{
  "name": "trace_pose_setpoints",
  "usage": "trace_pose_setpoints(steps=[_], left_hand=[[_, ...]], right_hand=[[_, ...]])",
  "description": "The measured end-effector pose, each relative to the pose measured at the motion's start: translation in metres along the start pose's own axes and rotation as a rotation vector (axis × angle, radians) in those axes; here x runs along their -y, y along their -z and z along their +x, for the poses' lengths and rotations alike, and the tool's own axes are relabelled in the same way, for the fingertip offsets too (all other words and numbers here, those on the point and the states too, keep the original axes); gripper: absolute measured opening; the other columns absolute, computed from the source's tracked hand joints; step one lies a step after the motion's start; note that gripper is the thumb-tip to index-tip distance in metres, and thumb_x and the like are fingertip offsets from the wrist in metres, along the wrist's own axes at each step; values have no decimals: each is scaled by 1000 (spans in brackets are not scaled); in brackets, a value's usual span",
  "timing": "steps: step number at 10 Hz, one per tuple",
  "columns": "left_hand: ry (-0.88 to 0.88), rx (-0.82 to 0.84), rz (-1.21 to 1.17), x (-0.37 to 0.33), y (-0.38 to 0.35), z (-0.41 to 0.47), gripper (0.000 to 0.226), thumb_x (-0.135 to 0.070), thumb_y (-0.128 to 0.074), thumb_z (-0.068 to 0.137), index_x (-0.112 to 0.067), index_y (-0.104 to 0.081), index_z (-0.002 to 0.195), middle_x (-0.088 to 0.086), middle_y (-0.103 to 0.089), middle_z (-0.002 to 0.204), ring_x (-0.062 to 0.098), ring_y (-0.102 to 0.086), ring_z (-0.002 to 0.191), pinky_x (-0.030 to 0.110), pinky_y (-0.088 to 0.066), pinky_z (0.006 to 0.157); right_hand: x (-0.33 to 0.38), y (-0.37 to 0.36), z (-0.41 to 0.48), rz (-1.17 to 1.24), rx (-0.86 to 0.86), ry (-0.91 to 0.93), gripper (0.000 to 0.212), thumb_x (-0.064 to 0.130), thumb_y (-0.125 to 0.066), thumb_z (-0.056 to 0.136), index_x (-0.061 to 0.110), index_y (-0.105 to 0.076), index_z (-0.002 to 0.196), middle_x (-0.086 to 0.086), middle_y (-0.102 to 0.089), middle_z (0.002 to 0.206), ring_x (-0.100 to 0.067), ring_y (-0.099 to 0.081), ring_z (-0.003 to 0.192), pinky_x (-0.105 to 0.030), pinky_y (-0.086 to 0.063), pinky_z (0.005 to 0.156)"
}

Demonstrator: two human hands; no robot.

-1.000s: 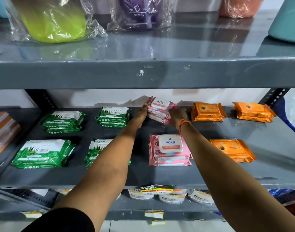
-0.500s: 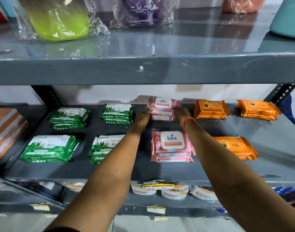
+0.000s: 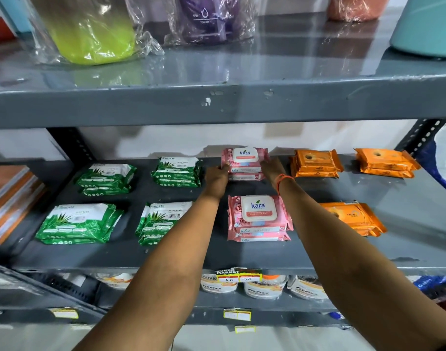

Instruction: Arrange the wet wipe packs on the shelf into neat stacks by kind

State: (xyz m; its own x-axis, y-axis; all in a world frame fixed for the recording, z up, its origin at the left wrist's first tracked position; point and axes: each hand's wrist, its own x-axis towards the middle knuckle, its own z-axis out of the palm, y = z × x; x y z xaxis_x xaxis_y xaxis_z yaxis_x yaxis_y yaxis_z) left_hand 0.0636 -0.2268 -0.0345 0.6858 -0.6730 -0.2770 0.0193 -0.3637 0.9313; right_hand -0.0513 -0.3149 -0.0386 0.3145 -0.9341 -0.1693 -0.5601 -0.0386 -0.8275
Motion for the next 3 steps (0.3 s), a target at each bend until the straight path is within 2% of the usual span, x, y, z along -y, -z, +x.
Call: trace_pose_setpoints(steps=[1,2,3], left_hand=[[5,42,25,2,3,-1,30,-24,-51,94,3,-63,98,14,-62,89,16,-52,62,22,-39,48],[-39,26,126,-4,10,-13,31,-23,-46,95,4,-62,95,20,-67,102,28,-62,79,35,-48,63],[-157,-18,284,-11,17,-28,30,-20,-44,96,5,-60,102,24,-65,112,34,-63,94,40,-50,76]], right_hand=[[4,3,-17,-159,-33,52,40,22,-32,102,9,-39,139,-18,-58,132,-36,-60,115,-41,-55,92],[11,14,-35,-315,-119,51,34,27,-34,101,6,-50,123,-20,-64,119,-37,-61,108,-45,-50,95],[23,24,-50,-290,-108,76,32,30,-38,99,7,-57,87,-21,-68,102,-29,-62,87,-34,-49,75]])
